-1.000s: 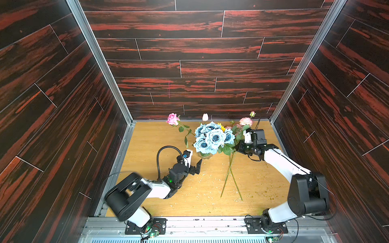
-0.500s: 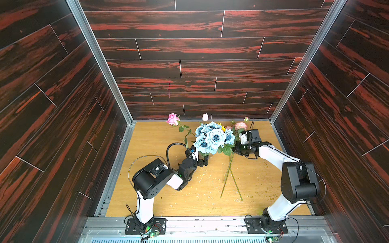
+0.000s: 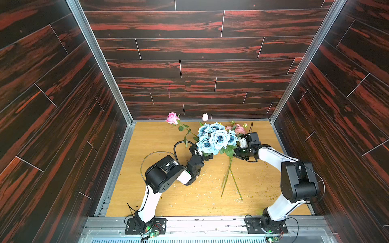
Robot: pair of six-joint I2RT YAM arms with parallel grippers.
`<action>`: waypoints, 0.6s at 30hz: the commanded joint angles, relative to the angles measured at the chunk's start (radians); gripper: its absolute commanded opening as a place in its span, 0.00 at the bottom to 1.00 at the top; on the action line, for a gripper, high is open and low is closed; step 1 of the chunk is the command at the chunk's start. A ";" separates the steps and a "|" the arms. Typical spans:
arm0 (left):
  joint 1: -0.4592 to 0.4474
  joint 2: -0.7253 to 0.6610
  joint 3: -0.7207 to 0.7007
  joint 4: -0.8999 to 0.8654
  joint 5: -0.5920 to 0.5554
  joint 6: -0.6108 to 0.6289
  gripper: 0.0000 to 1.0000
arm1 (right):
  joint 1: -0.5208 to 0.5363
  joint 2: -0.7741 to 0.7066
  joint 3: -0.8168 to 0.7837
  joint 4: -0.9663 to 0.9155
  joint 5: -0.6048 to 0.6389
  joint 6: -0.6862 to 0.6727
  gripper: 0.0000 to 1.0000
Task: Pick out pink flowers from the vase
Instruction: Place the flower at the center of the board.
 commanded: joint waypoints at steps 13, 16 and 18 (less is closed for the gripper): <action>0.010 0.022 0.019 0.029 0.083 0.067 0.78 | -0.002 -0.030 -0.014 0.011 -0.036 -0.004 0.23; 0.017 0.015 -0.003 0.029 0.115 0.074 0.81 | -0.003 -0.031 -0.015 0.014 -0.040 -0.002 0.23; 0.022 0.018 -0.007 0.029 0.089 0.068 0.95 | -0.003 -0.031 -0.019 0.020 -0.046 -0.001 0.24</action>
